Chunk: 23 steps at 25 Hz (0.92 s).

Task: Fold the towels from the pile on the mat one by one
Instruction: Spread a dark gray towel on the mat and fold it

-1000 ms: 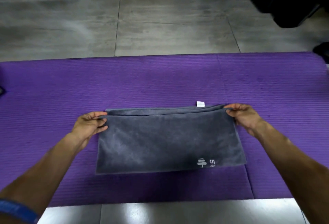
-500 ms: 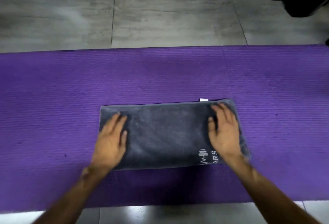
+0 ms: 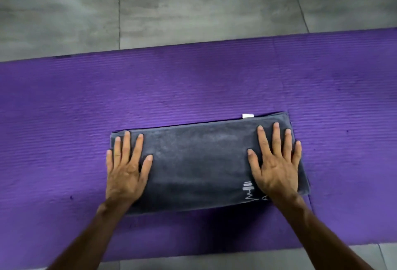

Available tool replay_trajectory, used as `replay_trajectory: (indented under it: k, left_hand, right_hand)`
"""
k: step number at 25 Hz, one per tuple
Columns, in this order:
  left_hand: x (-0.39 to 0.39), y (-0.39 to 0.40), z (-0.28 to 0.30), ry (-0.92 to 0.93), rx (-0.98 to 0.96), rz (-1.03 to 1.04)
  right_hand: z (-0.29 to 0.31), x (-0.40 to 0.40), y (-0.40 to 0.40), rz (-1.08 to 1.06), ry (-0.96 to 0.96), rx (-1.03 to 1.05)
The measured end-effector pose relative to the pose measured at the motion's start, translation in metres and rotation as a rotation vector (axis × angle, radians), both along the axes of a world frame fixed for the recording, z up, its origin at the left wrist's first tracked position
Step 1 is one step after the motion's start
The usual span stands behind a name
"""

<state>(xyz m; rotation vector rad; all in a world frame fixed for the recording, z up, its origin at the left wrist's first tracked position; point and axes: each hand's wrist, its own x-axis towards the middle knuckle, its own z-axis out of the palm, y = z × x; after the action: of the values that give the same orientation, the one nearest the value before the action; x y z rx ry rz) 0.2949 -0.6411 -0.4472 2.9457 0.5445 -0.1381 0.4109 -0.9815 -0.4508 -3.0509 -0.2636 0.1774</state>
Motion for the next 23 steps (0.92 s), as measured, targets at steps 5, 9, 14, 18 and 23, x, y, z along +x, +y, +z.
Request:
replay_trajectory:
  k: [5, 9, 14, 18, 23]
  left_hand:
    - [0.008, 0.006, -0.009, -0.009, 0.003, 0.051]
    - [0.001, 0.003, -0.009, -0.002, -0.02, 0.154]
    - [-0.108, -0.027, -0.008, -0.11, -0.086, 0.239]
    - [-0.118, -0.019, 0.005, -0.218, -0.24, 0.217]
    - [-0.054, -0.009, 0.025, -0.357, -0.942, 1.031]
  right_hand:
    - [0.002, 0.005, -0.001, -0.009, 0.022, -0.012]
    - [0.002, 0.007, -0.002, 0.001, 0.035, -0.004]
    - [0.007, 0.007, -0.001, 0.026, 0.124, -0.016]
    - [0.022, 0.008, -0.006, 0.05, 0.161, 0.031]
    - [0.039, -0.049, 0.033, 0.359, -0.091, 0.347]
